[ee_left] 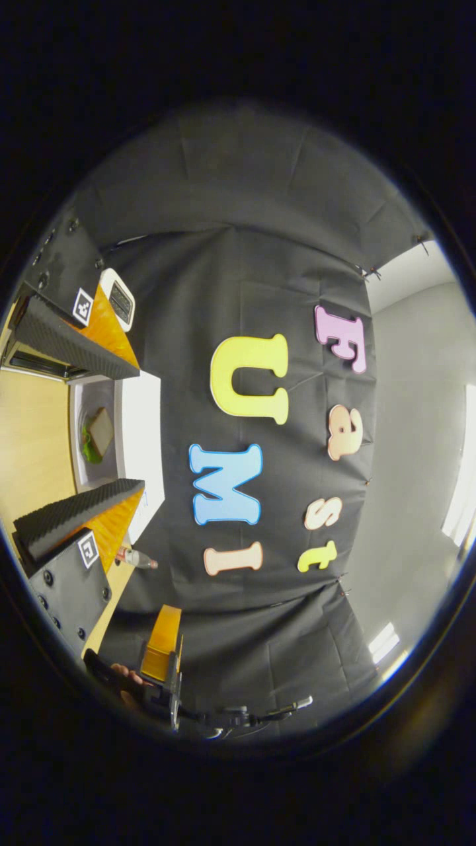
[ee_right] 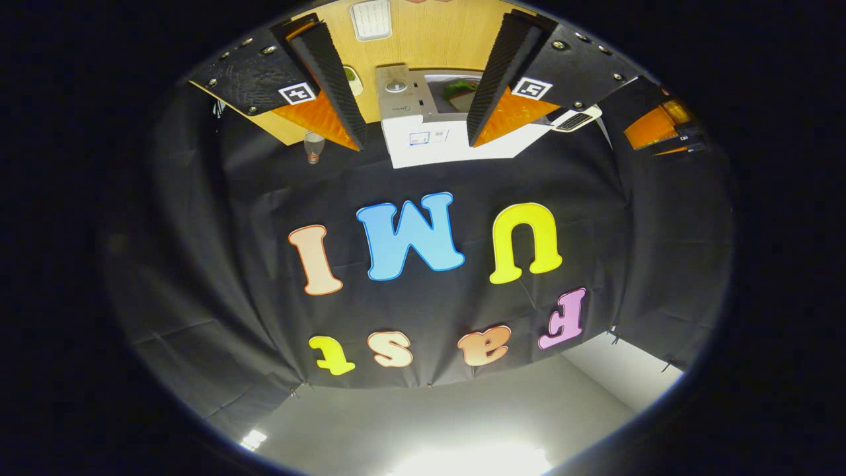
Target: Open the microwave oven with the left hand, put the food in, and close the microwave oven.
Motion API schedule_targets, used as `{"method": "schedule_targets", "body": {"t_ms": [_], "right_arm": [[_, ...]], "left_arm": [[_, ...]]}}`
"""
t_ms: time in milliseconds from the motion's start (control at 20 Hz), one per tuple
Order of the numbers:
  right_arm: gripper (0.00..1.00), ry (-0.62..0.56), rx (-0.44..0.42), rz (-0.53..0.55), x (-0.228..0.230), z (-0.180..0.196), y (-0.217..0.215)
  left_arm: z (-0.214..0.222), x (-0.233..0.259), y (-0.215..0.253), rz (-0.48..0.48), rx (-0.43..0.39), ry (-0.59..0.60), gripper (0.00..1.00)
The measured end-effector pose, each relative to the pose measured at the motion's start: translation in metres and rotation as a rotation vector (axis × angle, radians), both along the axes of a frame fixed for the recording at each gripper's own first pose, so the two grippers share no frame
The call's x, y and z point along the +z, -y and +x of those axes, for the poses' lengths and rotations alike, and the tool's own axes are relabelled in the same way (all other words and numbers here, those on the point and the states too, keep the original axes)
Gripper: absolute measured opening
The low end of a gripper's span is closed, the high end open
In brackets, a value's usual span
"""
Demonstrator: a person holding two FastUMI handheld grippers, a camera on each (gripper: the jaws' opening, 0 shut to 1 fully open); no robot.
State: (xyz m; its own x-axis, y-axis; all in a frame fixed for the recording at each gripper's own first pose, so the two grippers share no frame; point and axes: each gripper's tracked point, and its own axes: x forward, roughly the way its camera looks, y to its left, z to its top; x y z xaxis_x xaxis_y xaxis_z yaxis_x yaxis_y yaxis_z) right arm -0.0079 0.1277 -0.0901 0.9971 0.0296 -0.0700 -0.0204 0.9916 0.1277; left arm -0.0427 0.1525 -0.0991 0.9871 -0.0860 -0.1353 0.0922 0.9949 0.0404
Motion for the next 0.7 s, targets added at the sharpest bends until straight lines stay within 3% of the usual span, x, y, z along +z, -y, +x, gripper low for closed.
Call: {"method": "schedule_targets", "body": {"t_ms": [50,300,500,550,700], "right_arm": [[0.92,0.011,-0.004,-0.009,0.001,0.001,0.004],[0.92,0.028,-0.006,-0.037,0.001,0.002,0.010],[0.92,0.019,0.010,-0.032,-0.003,0.001,0.007],[0.92,0.016,0.014,-0.035,-0.006,0.000,0.007],[0.92,-0.008,0.029,-0.039,-0.017,-0.004,0.003]], "left_arm": [[0.000,-0.001,-0.001,0.002,0.000,-0.008,0.97],[-0.002,-0.007,-0.002,0.006,-0.022,-0.031,1.00],[-0.007,-0.027,-0.052,0.056,0.043,-0.079,0.15],[-0.019,-0.027,-0.065,0.047,0.041,-0.110,0.07],[-0.040,-0.042,-0.137,0.062,0.133,-0.176,0.07]]}}
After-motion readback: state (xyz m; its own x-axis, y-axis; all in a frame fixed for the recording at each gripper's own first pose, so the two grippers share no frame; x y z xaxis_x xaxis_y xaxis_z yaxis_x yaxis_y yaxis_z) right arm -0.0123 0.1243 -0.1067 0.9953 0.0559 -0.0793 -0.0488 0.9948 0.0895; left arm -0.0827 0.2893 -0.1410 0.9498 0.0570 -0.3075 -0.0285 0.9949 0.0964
